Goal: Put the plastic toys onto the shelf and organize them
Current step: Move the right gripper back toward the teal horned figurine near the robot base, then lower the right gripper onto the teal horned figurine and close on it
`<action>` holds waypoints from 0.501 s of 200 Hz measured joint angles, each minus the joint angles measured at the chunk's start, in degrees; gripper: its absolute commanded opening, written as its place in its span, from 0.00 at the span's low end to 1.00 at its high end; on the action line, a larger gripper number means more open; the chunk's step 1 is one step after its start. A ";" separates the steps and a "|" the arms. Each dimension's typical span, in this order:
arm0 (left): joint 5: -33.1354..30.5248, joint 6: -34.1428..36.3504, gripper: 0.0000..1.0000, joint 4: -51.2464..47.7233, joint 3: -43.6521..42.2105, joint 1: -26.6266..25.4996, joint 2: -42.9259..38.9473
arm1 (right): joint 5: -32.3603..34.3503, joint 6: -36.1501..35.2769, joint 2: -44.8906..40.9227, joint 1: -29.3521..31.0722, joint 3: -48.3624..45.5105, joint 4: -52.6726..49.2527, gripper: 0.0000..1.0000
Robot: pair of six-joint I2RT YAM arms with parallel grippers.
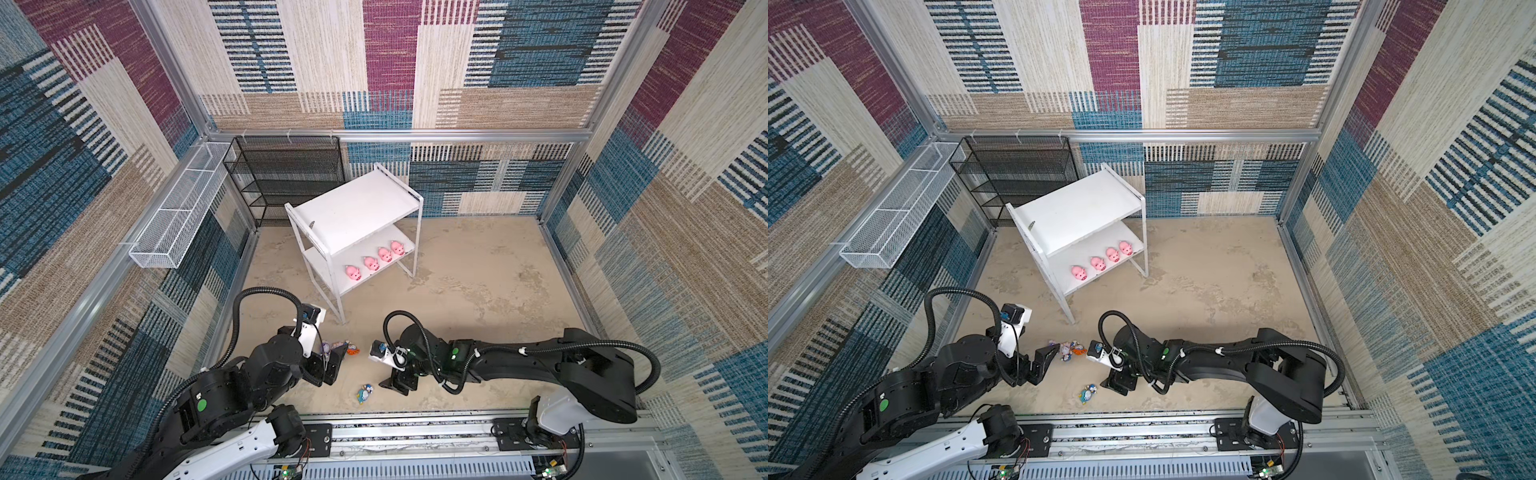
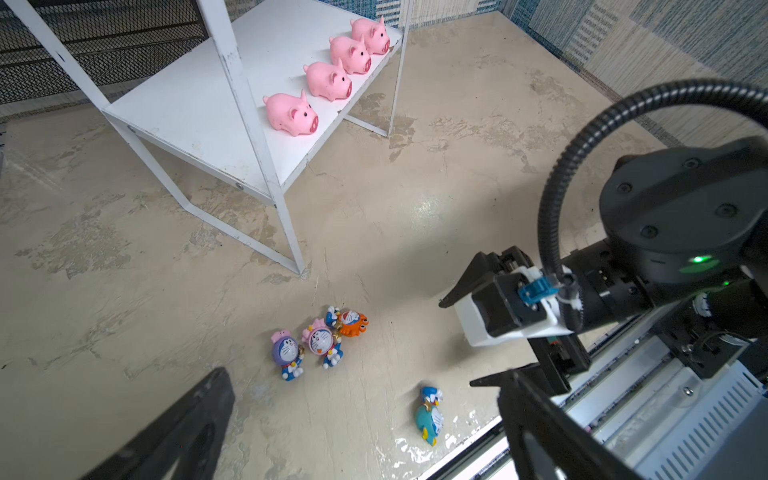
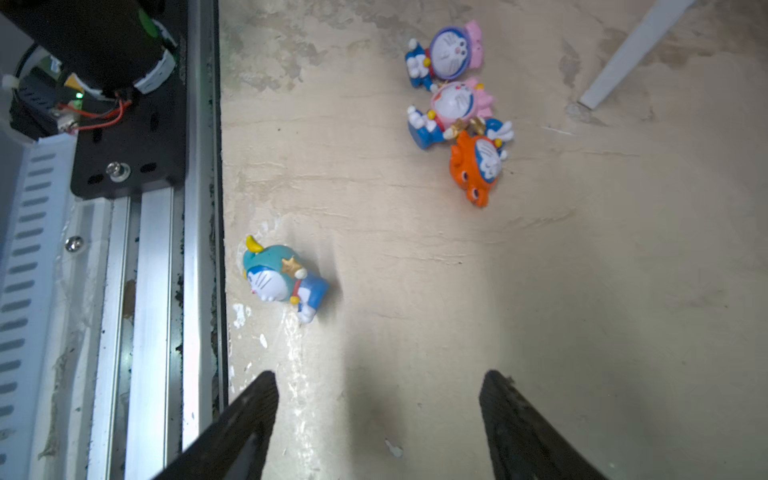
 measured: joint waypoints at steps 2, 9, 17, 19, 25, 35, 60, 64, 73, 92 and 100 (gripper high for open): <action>-0.07 0.00 0.99 0.00 -0.02 0.00 -0.07 | -0.15 -0.26 0.11 0.00 0.00 0.02 0.82; -0.13 -0.02 0.99 0.02 -0.07 0.00 -0.26 | -0.85 -1.66 0.70 0.00 0.07 0.35 0.83; -0.15 -0.02 0.99 0.02 -0.15 0.00 -0.42 | -1.46 -3.13 1.33 0.00 0.22 0.61 0.84; -0.15 -0.02 0.99 0.02 -0.17 0.00 -0.44 | -1.73 -3.56 1.53 0.00 0.26 0.68 0.84; -0.15 -0.02 0.99 0.02 -0.22 0.00 -0.55 | -2.40 -4.90 2.12 0.00 0.46 1.07 0.84; -0.15 -0.02 0.99 0.02 -0.31 0.00 -0.68 | -3.48 -6.73 3.08 0.15 0.96 1.42 0.85; -0.15 -0.02 0.99 0.04 -0.37 -0.02 -1.31 | -5.92 -11.43 6.19 1.20 3.41 1.49 0.85; -0.13 -0.02 0.99 0.07 -0.39 -0.02 -1.46 | -6.12 -12.07 6.69 1.29 3.91 1.42 0.84; -0.13 -0.02 0.99 0.07 -0.48 -0.02 -1.86 | -6.56 -13.49 8.09 1.60 5.33 1.20 0.84; -0.13 -0.02 0.99 0.11 -0.66 -0.02 -2.69 | -6.69 -16.02 11.28 2.01 8.33 0.24 0.81; -0.13 -0.02 0.99 0.11 -0.70 -0.02 -2.99 | -6.71 -16.90 12.50 2.14 9.46 -0.55 0.80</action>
